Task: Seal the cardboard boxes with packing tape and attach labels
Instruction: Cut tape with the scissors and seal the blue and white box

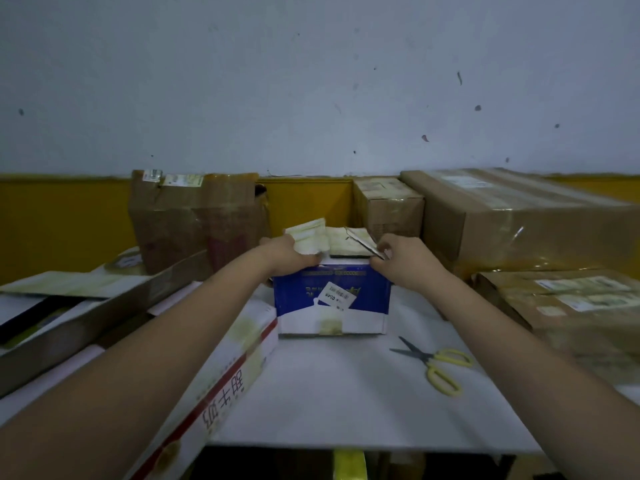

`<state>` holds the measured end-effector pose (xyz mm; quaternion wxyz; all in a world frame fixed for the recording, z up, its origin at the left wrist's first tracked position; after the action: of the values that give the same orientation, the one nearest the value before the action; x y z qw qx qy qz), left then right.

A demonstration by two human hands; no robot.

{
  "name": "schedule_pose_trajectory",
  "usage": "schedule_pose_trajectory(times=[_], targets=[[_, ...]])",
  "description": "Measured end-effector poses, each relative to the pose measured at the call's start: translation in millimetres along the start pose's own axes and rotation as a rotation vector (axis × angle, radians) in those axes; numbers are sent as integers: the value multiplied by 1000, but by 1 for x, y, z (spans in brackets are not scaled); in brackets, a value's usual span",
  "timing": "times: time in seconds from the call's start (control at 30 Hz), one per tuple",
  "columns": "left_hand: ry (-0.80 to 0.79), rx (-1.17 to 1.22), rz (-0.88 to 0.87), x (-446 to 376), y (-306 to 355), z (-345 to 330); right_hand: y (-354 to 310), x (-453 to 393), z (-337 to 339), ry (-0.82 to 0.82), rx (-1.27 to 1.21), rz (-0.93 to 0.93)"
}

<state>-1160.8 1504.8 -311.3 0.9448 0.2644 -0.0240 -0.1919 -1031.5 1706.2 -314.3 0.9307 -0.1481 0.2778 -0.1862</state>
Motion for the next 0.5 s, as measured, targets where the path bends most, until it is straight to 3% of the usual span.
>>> schedule_pose_trajectory(times=[0.2,0.27,0.37,0.5], targets=[[-44,-48,-184,41,-28,-8,13,29,-7,48,-119,-77],[-50,-255,-200,55,-44,-11,11,33,-9,65,-134,-71],[25,-623,-102,71,-74,-19,10,34,-12,90,-115,-59],[-72,-541,55,66,-104,-23,11,35,-17,119,-114,-56]])
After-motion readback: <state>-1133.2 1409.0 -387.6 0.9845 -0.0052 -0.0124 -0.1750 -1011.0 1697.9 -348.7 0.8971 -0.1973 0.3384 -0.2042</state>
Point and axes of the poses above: each hand's wrist, its own x-axis away from the middle knuckle, its own z-axis out of the back of the hand, y = z × x, the point moved 4 cm from there along -x, towards the middle knuckle, and after that the axes turned 13 degrees about y, right-handed, at the moved point
